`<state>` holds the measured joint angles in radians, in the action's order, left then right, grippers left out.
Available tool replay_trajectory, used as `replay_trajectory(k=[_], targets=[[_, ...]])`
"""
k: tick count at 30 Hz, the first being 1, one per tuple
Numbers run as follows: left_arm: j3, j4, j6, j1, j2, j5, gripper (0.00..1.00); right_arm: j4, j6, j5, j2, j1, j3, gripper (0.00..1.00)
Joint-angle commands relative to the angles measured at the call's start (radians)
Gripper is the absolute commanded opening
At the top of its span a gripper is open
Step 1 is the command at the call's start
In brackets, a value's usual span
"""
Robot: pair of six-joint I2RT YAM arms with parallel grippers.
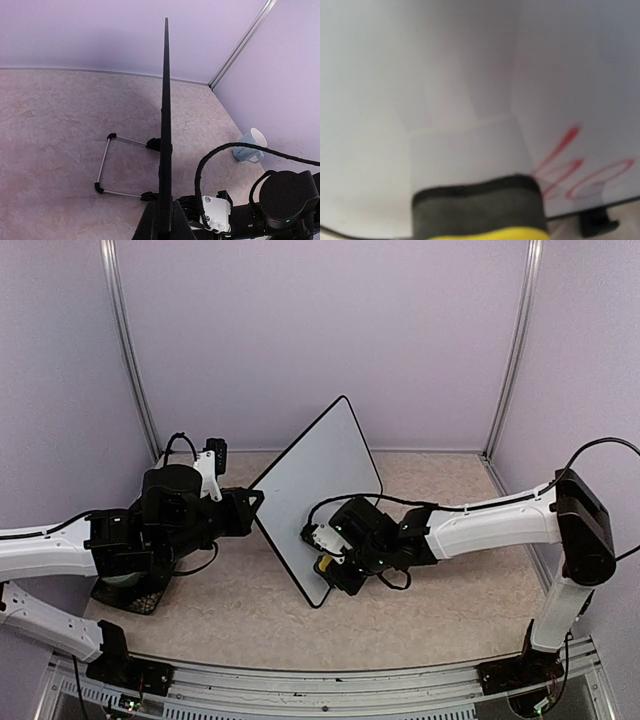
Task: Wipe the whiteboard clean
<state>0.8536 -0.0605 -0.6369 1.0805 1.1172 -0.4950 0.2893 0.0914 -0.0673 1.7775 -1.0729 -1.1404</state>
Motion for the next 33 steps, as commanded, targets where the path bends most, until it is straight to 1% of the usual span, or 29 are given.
replay_trajectory(k=[1,4,8,14,17,22,26,30,33], targets=[[0.012,0.025,-0.038,-0.001,-0.008,0.022,0.00,-0.104,-0.028,0.023,-0.024,-0.017,-0.055,0.00],[0.004,0.024,-0.037,-0.003,-0.012,0.021,0.00,-0.103,-0.031,0.012,-0.026,-0.016,-0.031,0.00],[-0.004,0.030,-0.037,-0.011,-0.013,0.028,0.00,-0.087,-0.012,0.004,0.013,-0.010,0.016,0.00],[-0.010,0.036,-0.036,-0.020,-0.013,0.038,0.00,-0.102,0.016,0.042,0.038,-0.012,0.105,0.00],[-0.013,0.040,-0.036,-0.022,-0.014,0.044,0.00,-0.106,0.021,0.048,0.036,-0.012,0.118,0.00],[-0.018,0.048,-0.040,-0.024,-0.012,0.050,0.00,-0.108,0.016,0.059,0.040,-0.016,0.094,0.00],[-0.023,0.053,-0.044,-0.024,-0.010,0.051,0.00,-0.103,-0.004,0.044,0.035,-0.023,0.026,0.00],[-0.019,0.052,-0.046,-0.024,-0.008,0.054,0.00,-0.113,-0.008,-0.054,0.014,-0.023,-0.050,0.00],[-0.019,0.048,-0.046,-0.024,-0.011,0.052,0.00,-0.114,-0.017,-0.079,-0.002,-0.011,-0.095,0.00]])
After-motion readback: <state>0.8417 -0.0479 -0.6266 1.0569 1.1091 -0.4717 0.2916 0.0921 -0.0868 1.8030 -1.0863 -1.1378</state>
